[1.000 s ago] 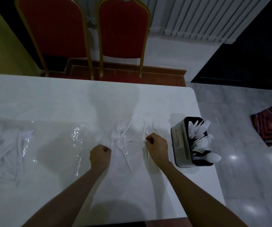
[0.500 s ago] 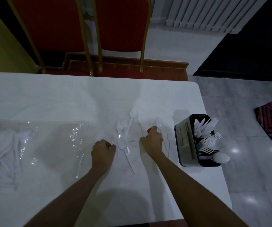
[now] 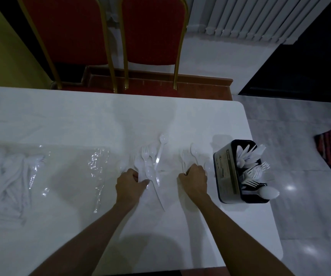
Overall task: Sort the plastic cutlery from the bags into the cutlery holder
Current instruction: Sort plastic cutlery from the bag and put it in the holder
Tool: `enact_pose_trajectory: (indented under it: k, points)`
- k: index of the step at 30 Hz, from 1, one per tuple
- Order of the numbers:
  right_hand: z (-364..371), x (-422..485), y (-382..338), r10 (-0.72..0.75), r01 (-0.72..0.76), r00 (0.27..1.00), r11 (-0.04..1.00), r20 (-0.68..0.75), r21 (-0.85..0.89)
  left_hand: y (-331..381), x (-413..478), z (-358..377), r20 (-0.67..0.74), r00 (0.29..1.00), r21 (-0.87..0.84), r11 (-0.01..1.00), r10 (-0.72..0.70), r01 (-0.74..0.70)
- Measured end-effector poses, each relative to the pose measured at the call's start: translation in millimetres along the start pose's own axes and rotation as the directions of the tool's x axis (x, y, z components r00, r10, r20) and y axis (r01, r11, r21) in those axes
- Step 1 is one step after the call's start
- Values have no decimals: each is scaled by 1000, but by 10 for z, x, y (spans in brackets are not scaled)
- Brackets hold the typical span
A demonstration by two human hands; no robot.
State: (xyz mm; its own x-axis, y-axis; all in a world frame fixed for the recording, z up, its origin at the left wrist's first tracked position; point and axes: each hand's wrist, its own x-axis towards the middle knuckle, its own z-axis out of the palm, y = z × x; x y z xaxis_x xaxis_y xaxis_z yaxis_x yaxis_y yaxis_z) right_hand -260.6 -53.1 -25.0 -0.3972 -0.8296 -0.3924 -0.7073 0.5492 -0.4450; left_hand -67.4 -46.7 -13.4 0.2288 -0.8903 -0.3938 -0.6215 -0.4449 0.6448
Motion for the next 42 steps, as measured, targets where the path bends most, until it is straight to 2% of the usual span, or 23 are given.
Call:
enact_pose_trajectory:
  k: [7,14,19,23,26,30,32,36,39,42]
  points:
    - [59,-65,-50,6,-6,1000,1000,9,0,85,78,24,40,999,139,990,-37,31]
    - [-37,-126,94,-40,47,985,998,169,-38,38,51,14,67,991,184,978,-113,99]
    - [-107,-238,102,-100,90,980,994,171,67,-19,-34,-75,94,988,245,965,-120,94]
    - [-264,-341,37,-164,138,978,971,126,195,-76,-76,-179,107,985,147,982,-134,117]
    - [-468,-395,-47,-218,191,972,952,90,240,17,-107,-303,57,995,53,995,-82,79]
    - [-910,-444,-114,-243,212,968,922,58,323,433,-131,-402,27,996,-132,988,80,-75]
    - [-1197,-456,-100,-291,269,957,892,5,364,737,-181,-393,38,982,-229,958,185,-172]
    - [-1840,-500,76,-302,323,946,890,-116,322,1357,-367,-163,97,912,-368,866,399,-339]
    - [-2153,-474,389,-218,277,951,918,-220,285,1718,-586,144,185,874,-479,818,449,-318]
    - [-2282,-449,625,-211,267,942,942,-260,202,1900,-773,438,226,846,-427,830,482,-359]
